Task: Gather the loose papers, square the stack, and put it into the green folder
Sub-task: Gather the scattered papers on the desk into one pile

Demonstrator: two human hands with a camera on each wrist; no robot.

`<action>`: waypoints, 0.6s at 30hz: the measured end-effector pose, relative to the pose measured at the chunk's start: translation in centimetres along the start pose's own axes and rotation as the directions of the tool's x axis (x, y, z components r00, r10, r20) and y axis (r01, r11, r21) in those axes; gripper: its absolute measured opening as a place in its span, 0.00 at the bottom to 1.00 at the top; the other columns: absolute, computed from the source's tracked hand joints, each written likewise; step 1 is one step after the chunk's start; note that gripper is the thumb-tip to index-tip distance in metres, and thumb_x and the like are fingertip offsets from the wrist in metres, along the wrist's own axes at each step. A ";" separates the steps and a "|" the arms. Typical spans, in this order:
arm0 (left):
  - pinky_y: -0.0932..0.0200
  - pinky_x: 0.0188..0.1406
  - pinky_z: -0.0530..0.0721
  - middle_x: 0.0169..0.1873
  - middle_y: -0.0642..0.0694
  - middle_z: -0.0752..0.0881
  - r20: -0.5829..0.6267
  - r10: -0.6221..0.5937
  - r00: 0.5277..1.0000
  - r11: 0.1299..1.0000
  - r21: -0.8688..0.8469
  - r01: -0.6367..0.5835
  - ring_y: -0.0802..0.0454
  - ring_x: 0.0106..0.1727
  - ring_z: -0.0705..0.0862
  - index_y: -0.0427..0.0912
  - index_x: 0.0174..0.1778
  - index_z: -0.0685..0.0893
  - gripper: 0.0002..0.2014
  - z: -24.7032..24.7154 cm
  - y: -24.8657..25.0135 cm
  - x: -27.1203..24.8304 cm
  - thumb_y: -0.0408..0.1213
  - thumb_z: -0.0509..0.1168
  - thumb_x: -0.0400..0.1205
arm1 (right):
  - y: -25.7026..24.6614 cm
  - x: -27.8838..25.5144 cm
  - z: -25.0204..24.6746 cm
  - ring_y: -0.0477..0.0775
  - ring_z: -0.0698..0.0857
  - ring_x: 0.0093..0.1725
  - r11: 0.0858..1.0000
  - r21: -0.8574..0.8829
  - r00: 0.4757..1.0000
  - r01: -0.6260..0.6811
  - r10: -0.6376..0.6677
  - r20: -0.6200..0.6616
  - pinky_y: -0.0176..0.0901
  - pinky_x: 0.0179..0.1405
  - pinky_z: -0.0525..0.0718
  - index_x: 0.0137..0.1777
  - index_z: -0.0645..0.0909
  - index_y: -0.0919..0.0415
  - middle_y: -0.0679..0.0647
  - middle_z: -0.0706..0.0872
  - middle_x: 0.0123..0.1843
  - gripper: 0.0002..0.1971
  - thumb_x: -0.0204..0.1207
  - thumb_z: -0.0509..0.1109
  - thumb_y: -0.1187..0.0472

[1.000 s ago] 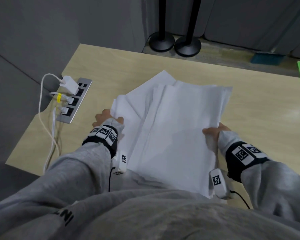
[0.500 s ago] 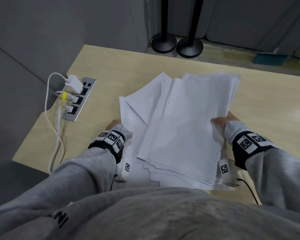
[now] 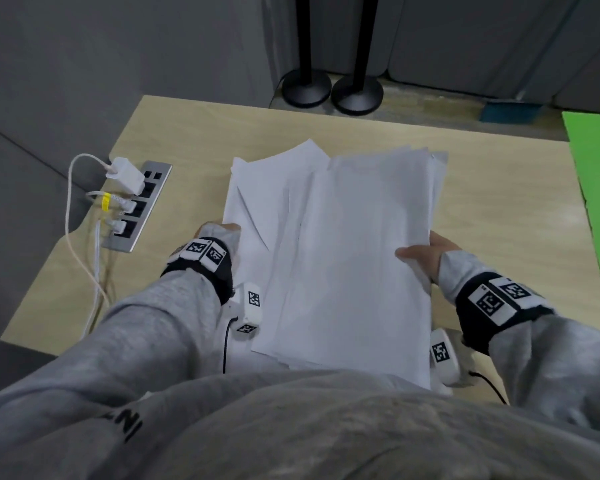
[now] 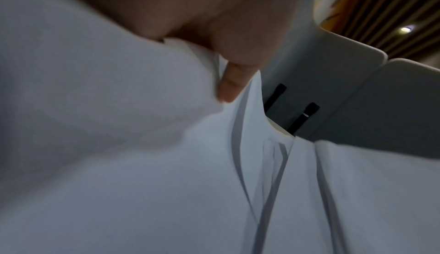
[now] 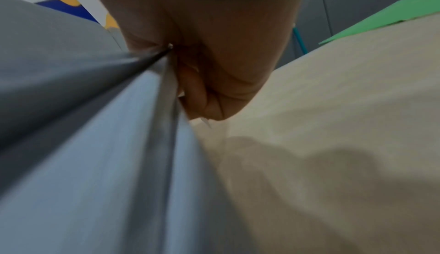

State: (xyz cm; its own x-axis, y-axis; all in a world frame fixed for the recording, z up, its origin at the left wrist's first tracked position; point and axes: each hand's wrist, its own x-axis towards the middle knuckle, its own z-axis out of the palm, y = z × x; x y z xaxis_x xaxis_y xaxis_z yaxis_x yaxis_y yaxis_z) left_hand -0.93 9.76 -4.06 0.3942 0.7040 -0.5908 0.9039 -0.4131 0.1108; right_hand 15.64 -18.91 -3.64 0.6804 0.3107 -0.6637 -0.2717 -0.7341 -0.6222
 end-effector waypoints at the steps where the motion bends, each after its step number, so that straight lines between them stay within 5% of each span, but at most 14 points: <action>1: 0.65 0.13 0.73 0.27 0.50 0.65 -0.042 0.001 0.999 1.000 0.021 0.000 0.57 0.30 0.69 0.45 0.49 0.78 0.09 0.2 -0.1 0.9 0.45 0.66 0.79 | -0.4 -0.3 -0.3 0.61 0.84 0.47 0.999 0.019 1.000 0.031 -0.031 0.002 0.51 0.52 0.82 0.67 0.78 0.56 0.57 0.86 0.50 0.21 0.73 0.72 0.64; 3: 0.59 0.31 0.80 0.32 0.48 0.70 0.007 0.044 0.999 0.991 0.128 -0.044 0.49 0.40 0.75 0.41 0.69 0.74 0.26 0.3 -0.1 1.5 0.51 0.64 0.78 | -1.3 -0.7 -1.0 0.56 0.83 0.40 0.995 0.028 0.995 0.096 -0.096 -0.010 0.45 0.46 0.79 0.67 0.77 0.55 0.53 0.84 0.45 0.23 0.71 0.73 0.64; 4: 0.55 0.40 0.81 0.39 0.45 0.73 -0.007 0.086 0.996 0.979 0.187 -0.084 0.44 0.46 0.75 0.48 0.75 0.67 0.29 0.7 0.0 1.4 0.50 0.63 0.78 | -1.9 -0.9 -1.2 0.55 0.82 0.40 0.990 0.050 0.991 0.131 -0.131 -0.012 0.45 0.47 0.78 0.67 0.76 0.55 0.52 0.84 0.47 0.26 0.68 0.76 0.63; 6: 0.54 0.39 0.80 0.56 0.39 0.71 -0.054 0.144 0.988 0.953 0.277 -0.124 0.40 0.48 0.77 0.62 0.71 0.60 0.26 1.4 0.4 0.5 0.47 0.60 0.78 | -2.9 -1.3 -1.5 0.52 0.83 0.41 0.972 0.123 0.980 0.199 -0.199 -0.013 0.45 0.47 0.80 0.59 0.79 0.52 0.52 0.82 0.57 0.27 0.56 0.77 0.61; 8: 0.54 0.43 0.77 0.60 0.39 0.72 -0.098 0.103 0.990 0.975 0.208 -0.081 0.40 0.51 0.77 0.51 0.65 0.67 0.24 2.0 1.1 0.2 0.51 0.65 0.76 | -3.7 -1.7 -1.4 0.51 0.84 0.44 0.942 0.182 0.959 0.282 -0.280 -0.038 0.42 0.44 0.81 0.46 0.80 0.46 0.49 0.77 0.66 0.19 0.52 0.72 0.59; 10: 0.51 0.50 0.72 0.59 0.41 0.73 -0.137 -0.022 0.990 0.995 0.094 0.035 0.40 0.57 0.74 0.42 0.58 0.67 0.28 2.3 2.2 0.4 0.55 0.69 0.71 | -4.4 -1.9 -1.2 0.49 0.84 0.44 0.921 0.206 0.943 0.332 -0.327 -0.060 0.38 0.41 0.82 0.44 0.81 0.47 0.46 0.74 0.68 0.17 0.52 0.71 0.59; 14: 0.44 0.60 0.76 0.61 0.43 0.72 -0.137 -0.003 0.991 0.997 0.073 0.013 0.39 0.63 0.73 0.43 0.68 0.62 0.41 2.1 2.8 2.0 0.59 0.72 0.66 | -5.9 -2.0 -1.9 0.50 0.83 0.33 0.882 0.292 0.929 0.369 -0.357 -0.094 0.31 0.23 0.81 0.40 0.81 0.51 0.49 0.84 0.49 0.12 0.59 0.72 0.67; 16: 0.44 0.62 0.76 0.64 0.45 0.73 -0.118 0.048 0.992 0.994 0.099 -0.036 0.38 0.67 0.73 0.47 0.74 0.59 0.45 0.9 2.5 2.4 0.61 0.71 0.67 | -6.6 -1.8 -2.4 0.49 0.84 0.24 0.858 0.351 0.927 0.374 -0.354 -0.122 0.31 0.21 0.80 0.38 0.81 0.54 0.46 0.87 0.29 0.12 0.68 0.69 0.74; 18: 0.46 0.58 0.79 0.62 0.45 0.76 -0.117 0.105 0.988 0.990 0.111 -0.092 0.38 0.65 0.76 0.49 0.74 0.59 0.43 0.1 2.3 3.1 0.58 0.72 0.67 | -7.2 -1.4 -2.9 0.45 0.84 0.20 0.835 0.408 0.929 0.371 -0.341 -0.146 0.32 0.21 0.81 0.36 0.81 0.57 0.45 0.86 0.22 0.14 0.70 0.65 0.78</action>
State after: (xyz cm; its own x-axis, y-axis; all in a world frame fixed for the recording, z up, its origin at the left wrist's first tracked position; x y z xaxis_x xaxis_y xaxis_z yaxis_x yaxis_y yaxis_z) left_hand 2.35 10.92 -5.67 0.5033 0.7196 -0.4784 0.8400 -0.5373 0.0754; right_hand 18.62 -15.76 2.97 0.8239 0.4509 -0.3434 -0.2519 -0.2514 -0.9345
